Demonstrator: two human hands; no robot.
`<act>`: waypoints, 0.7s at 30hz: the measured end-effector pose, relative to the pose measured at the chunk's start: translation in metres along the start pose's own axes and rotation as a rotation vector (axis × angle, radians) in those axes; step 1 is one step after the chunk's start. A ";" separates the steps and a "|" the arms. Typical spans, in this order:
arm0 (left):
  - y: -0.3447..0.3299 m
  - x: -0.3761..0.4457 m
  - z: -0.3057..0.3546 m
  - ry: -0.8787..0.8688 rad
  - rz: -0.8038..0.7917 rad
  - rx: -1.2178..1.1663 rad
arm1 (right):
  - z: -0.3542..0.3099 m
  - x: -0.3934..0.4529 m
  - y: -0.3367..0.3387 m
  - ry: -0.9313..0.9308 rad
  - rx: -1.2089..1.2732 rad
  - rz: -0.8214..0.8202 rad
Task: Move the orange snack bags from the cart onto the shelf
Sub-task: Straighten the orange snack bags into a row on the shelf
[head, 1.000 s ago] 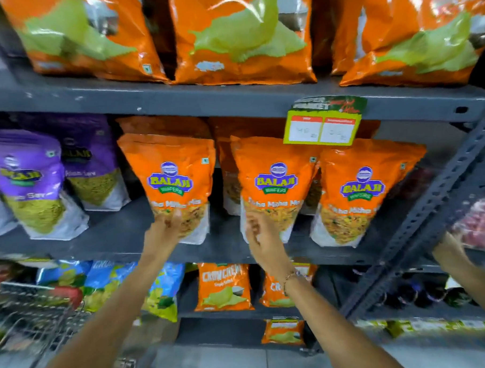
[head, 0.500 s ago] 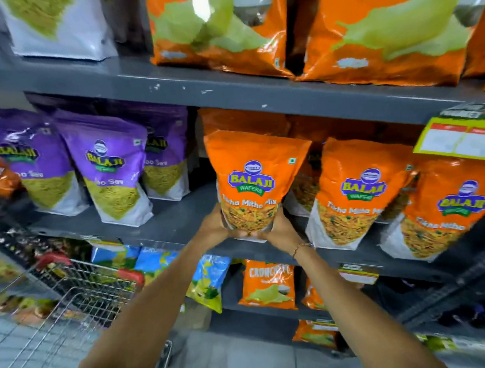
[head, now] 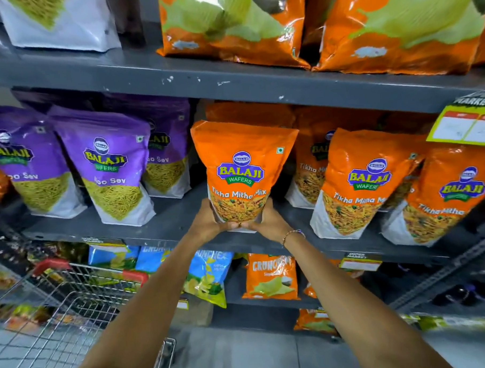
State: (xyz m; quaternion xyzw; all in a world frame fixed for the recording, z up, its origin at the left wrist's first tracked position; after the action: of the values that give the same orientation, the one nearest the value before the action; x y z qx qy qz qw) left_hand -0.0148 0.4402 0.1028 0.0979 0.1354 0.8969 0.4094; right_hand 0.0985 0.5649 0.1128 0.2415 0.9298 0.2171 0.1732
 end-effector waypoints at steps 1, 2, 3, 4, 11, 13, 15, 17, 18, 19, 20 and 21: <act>-0.004 -0.003 0.000 -0.017 0.014 -0.084 | 0.002 -0.007 0.000 -0.013 0.021 -0.003; -0.009 -0.010 -0.001 0.026 0.077 -0.185 | 0.007 -0.017 0.003 -0.017 0.044 0.011; -0.016 -0.020 -0.005 0.090 0.175 -0.279 | 0.014 -0.029 0.011 -0.018 0.052 0.047; -0.024 -0.033 -0.008 0.116 0.295 -0.292 | 0.025 -0.042 0.022 -0.026 0.037 0.106; -0.133 -0.072 0.038 -0.243 0.230 0.075 | 0.119 -0.122 0.167 -0.301 -0.138 0.730; -0.164 -0.048 0.062 -0.321 0.060 0.120 | 0.130 -0.113 0.188 -0.321 -0.079 0.723; -0.189 -0.023 0.078 -0.285 -0.073 0.121 | 0.135 -0.097 0.197 -0.304 -0.004 0.583; -0.206 0.001 0.081 -0.177 -0.173 0.089 | 0.140 -0.084 0.201 -0.237 0.080 0.440; -0.213 0.009 0.080 -0.141 -0.220 0.118 | 0.143 -0.081 0.202 -0.211 0.135 0.386; -0.218 0.016 0.079 -0.123 -0.259 0.177 | 0.145 -0.080 0.202 -0.190 0.184 0.344; -0.222 0.020 0.076 -0.120 -0.272 0.220 | 0.146 -0.081 0.202 -0.189 0.187 0.331; -0.224 0.022 0.074 -0.111 -0.256 0.233 | 0.146 -0.080 0.203 -0.191 0.161 0.338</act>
State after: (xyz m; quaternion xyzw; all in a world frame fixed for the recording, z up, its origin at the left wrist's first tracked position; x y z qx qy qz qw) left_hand 0.1503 0.6094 0.1020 0.1759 0.2272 0.8090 0.5128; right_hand 0.3029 0.7300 0.1053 0.4265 0.8699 0.1440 0.2017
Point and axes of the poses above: each hand's wrist, its own x-axis towards the middle knuckle, its own y-axis out of the back of the hand, z = x × y, the point moved 6 cm from there along x, towards the middle knuckle, and after that the axes turned 8 degrees about -y, right-handed, at the moved point
